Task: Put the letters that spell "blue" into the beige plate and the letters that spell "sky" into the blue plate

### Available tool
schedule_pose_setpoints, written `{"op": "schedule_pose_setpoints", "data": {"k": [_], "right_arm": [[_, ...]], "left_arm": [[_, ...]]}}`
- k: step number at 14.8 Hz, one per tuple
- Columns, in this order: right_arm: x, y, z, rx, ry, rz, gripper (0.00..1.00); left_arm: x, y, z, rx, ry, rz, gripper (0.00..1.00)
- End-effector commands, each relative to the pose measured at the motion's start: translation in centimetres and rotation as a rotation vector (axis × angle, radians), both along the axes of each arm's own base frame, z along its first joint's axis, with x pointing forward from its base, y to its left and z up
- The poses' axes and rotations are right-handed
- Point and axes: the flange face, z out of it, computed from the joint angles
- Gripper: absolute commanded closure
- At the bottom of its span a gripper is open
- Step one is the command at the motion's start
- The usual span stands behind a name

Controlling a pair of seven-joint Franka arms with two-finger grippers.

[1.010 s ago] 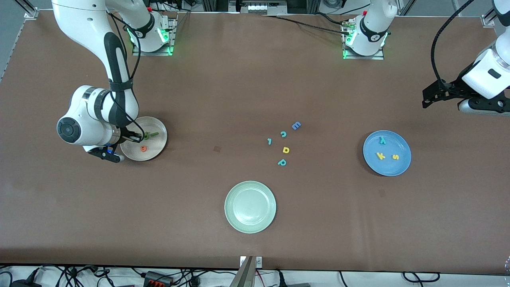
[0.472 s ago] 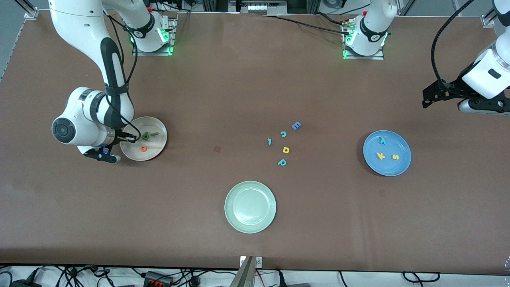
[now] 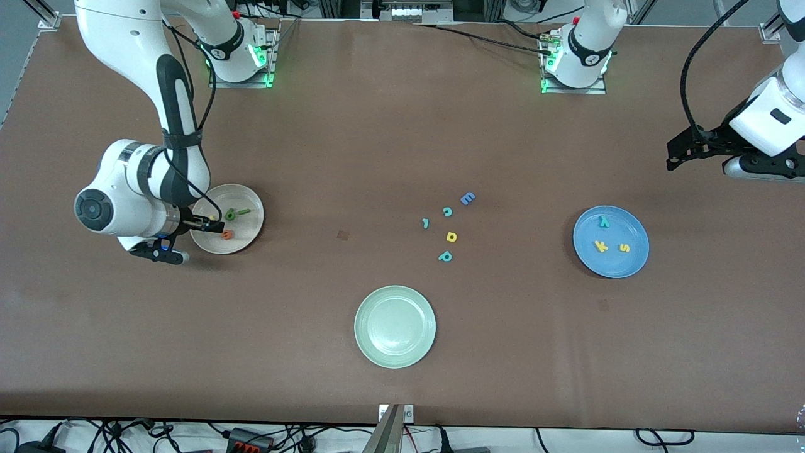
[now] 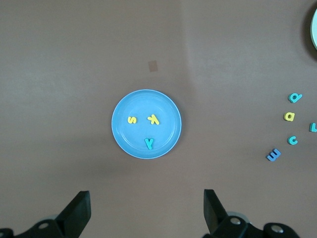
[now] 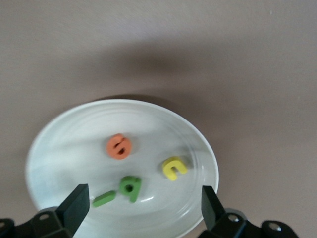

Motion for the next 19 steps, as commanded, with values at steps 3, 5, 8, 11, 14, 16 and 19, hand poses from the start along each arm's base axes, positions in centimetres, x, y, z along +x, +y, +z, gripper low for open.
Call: {"op": "schedule_pose_setpoints", "data": {"k": [3, 5, 8, 11, 14, 16, 19], "right_arm": [[3.3, -0.1, 5.9, 0.053, -0.024, 0.020, 0.00], [4.3, 0.7, 7.5, 0.057, -0.062, 0.036, 0.00], [5.3, 2.7, 8.9, 0.054, -0.097, 0.065, 0.00], [6.0, 2.9, 11.8, 0.069, -0.145, 0.050, 0.00], [6.7, 1.2, 17.7, 0.085, -0.155, 0.061, 0.00], [6.5, 1.1, 21.9, 0.041, -0.157, 0.112, 0.00], [5.9, -1.0, 26.9, 0.040, -0.217, 0.147, 0.00]], "left_arm": [[0.3, 0.2, 0.5, -0.022, 0.006, -0.005, 0.00], [0.3, 0.2, 0.5, -0.022, 0.008, -0.003, 0.00], [0.3, 0.2, 0.5, -0.022, 0.008, -0.003, 0.00], [0.3, 0.2, 0.5, -0.022, 0.008, -0.005, 0.00], [0.3, 0.2, 0.5, -0.022, 0.008, -0.003, 0.00], [0.3, 0.2, 0.5, -0.022, 0.008, -0.005, 0.00], [0.3, 0.2, 0.5, -0.022, 0.008, -0.005, 0.00]]}}
